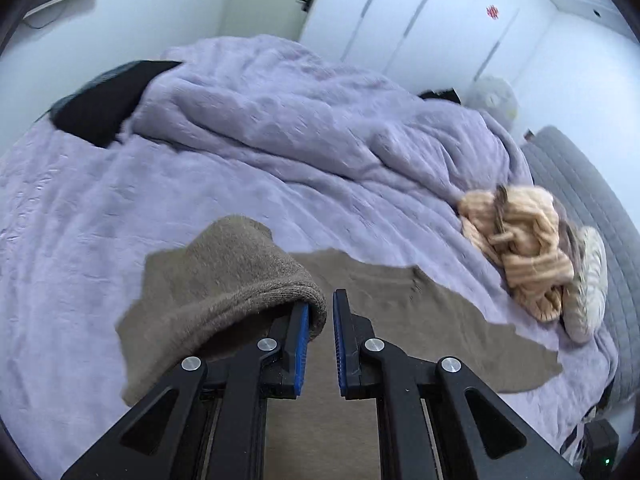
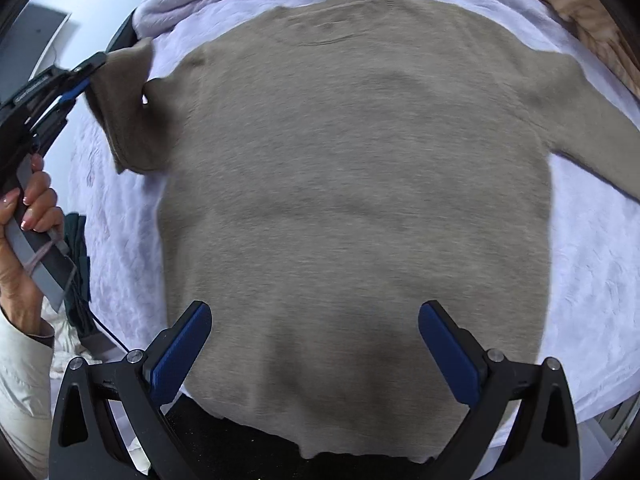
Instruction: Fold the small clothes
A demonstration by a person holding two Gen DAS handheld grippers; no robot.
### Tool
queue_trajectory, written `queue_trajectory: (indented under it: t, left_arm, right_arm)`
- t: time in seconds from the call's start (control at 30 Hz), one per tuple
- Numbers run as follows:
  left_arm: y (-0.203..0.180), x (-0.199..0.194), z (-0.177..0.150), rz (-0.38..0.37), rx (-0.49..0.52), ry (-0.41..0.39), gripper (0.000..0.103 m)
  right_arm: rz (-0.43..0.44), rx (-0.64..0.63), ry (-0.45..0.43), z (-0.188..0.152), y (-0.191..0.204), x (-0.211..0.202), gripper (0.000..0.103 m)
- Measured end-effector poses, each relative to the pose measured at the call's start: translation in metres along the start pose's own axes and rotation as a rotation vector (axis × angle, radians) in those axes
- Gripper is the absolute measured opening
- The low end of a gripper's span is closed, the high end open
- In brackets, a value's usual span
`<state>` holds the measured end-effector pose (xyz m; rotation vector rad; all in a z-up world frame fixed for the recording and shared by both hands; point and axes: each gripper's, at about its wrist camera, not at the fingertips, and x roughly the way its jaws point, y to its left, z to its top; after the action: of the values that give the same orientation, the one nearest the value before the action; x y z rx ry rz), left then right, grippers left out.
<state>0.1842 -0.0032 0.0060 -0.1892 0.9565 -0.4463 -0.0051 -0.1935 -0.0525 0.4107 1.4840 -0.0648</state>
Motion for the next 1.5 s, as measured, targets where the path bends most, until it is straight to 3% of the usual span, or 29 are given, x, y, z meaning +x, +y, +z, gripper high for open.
queue_trajectory:
  t: [0.13,0.23,0.3,0.4,0.43,0.47,0.53,0.6,0.73,0.83,0.97,1.0,1.07,1.1,1.13,1.17,1.2,1.27,1.37,1.43,1.5]
  left_arm:
    - [-0.063,0.066,-0.047,0.017,0.112,0.165,0.013]
    - [-0.086,0.097,-0.079,0.063,0.177,0.278,0.013]
    - [-0.090,0.096,-0.092,0.073,0.194,0.309,0.013]
    - [-0.084,0.073,-0.100,0.088,0.199,0.293,0.013]
    - [-0.076,0.060,-0.100,0.114,0.194,0.273,0.017]
    - [-0.065,0.049,-0.099,0.138,0.184,0.263,0.039]
    - [-0.036,0.024,-0.098,0.228,0.130,0.215,0.074]
    - [-0.008,0.008,-0.098,0.295,0.083,0.175,0.075]
    - [0.048,0.005,-0.103,0.409,-0.038,0.224,0.075]
    - [0.074,0.008,-0.103,0.441,-0.126,0.212,0.075]
    - [0.086,0.020,-0.102,0.461,-0.162,0.216,0.075]
    - [0.085,0.026,-0.103,0.459,-0.167,0.223,0.075]
    - [0.085,0.032,-0.105,0.459,-0.167,0.234,0.075]
    - [0.084,0.034,-0.105,0.459,-0.163,0.236,0.075]
    - [0.083,0.036,-0.106,0.462,-0.159,0.237,0.075]
    - [0.085,0.039,-0.104,0.463,-0.159,0.239,0.075]
    - [0.085,0.042,-0.102,0.464,-0.163,0.240,0.075]
    - [0.089,0.044,-0.099,0.462,-0.183,0.241,0.075]
    - [0.091,0.048,-0.096,0.463,-0.203,0.244,0.075]
    - [0.089,0.050,-0.095,0.468,-0.199,0.245,0.075]
    - [0.087,0.052,-0.095,0.471,-0.194,0.245,0.075]
  right_arm:
    - [-0.018,0.082,-0.011,-0.003,-0.046,-0.007,0.103]
    - [-0.036,0.135,-0.008,-0.005,-0.074,-0.007,0.103]
    - [-0.048,0.152,-0.006,-0.004,-0.085,-0.006,0.103]
    - [-0.069,0.143,-0.011,0.004,-0.092,-0.007,0.103]
    - [-0.078,0.128,-0.015,0.009,-0.092,-0.007,0.103]
    - [-0.086,0.110,-0.019,0.014,-0.089,-0.006,0.103]
    - [-0.106,0.045,-0.036,0.031,-0.078,-0.007,0.103]
    - [-0.128,-0.058,-0.062,0.052,-0.053,-0.007,0.103]
    - [-0.163,-0.311,-0.131,0.095,0.015,0.008,0.103]
    - [-0.220,-0.551,-0.189,0.117,0.078,0.035,0.103]
    - [-0.387,-0.853,-0.273,0.123,0.133,0.070,0.100]
    - [-0.440,-0.922,-0.285,0.125,0.140,0.082,0.097]
    - [-0.521,-0.998,-0.294,0.127,0.146,0.100,0.071]
    - [-0.557,-1.025,-0.285,0.131,0.147,0.111,0.066]
    - [-0.560,-1.032,-0.269,0.134,0.148,0.118,0.053]
    - [-0.544,-1.028,-0.253,0.137,0.147,0.121,0.025]
    - [-0.503,-1.003,-0.247,0.143,0.148,0.118,0.011]
    - [-0.438,-0.906,-0.301,0.150,0.143,0.100,0.011]
    - [-0.312,-0.628,-0.401,0.171,0.117,0.056,0.011]
    - [-0.220,-0.377,-0.424,0.181,0.075,0.030,0.011]
    - [-0.138,-0.129,-0.394,0.184,0.017,0.020,0.011]
